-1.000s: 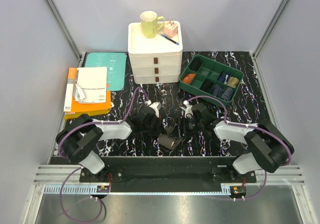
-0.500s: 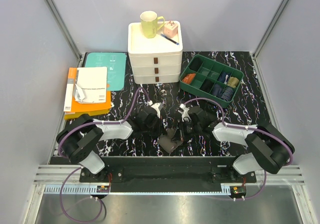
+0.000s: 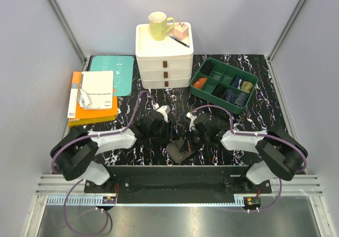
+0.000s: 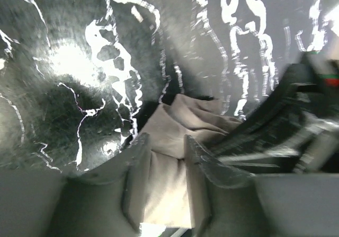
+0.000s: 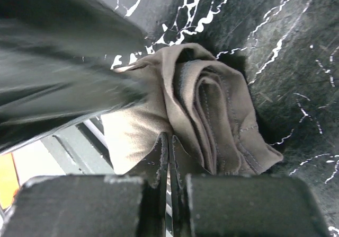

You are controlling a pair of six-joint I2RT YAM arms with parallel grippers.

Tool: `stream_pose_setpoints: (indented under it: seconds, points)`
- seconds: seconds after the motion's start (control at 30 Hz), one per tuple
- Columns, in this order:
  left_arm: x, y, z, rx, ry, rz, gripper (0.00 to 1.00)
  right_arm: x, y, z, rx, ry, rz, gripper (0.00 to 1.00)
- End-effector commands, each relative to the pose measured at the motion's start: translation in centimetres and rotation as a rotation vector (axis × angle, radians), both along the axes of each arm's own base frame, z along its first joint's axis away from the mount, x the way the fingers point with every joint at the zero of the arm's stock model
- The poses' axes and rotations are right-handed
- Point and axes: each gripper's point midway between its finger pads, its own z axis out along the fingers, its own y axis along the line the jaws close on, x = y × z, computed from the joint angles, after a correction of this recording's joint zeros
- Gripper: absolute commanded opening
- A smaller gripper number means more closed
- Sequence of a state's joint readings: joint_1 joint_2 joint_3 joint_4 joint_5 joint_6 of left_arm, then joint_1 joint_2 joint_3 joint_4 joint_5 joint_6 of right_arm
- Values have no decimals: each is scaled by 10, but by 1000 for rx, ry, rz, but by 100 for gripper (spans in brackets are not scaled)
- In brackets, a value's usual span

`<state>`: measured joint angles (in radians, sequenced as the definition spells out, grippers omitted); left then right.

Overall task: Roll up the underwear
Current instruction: Roll the underwear to the center of the board.

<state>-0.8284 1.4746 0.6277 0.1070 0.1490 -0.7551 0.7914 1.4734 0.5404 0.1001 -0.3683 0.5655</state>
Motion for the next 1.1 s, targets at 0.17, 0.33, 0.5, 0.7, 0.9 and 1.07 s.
stream_pose_setpoints:
  seconds: [0.17, 0.33, 0.5, 0.7, 0.9, 1.07]
  points:
    - [-3, 13, 18, -29, -87, 12, 61, -1, -19, -20, -129, -10, -26, 0]
    - [-14, 20, 2, -36, -40, 27, 62, -1, -18, -20, -130, -12, -24, 0]
    - [-22, 18, -6, -80, 1, 32, 61, 0, -17, -19, -134, -19, -26, 0]
    - [-36, 3, -6, -203, 67, -5, 32, 5, -15, -16, -136, -36, -33, 0]
    - [-39, 2, -9, -248, 80, 11, 0, 21, -11, 13, -127, -89, -76, 9]
    - [-34, 25, -15, -206, 34, 133, 0, 32, -15, 58, -101, -109, -207, 53]
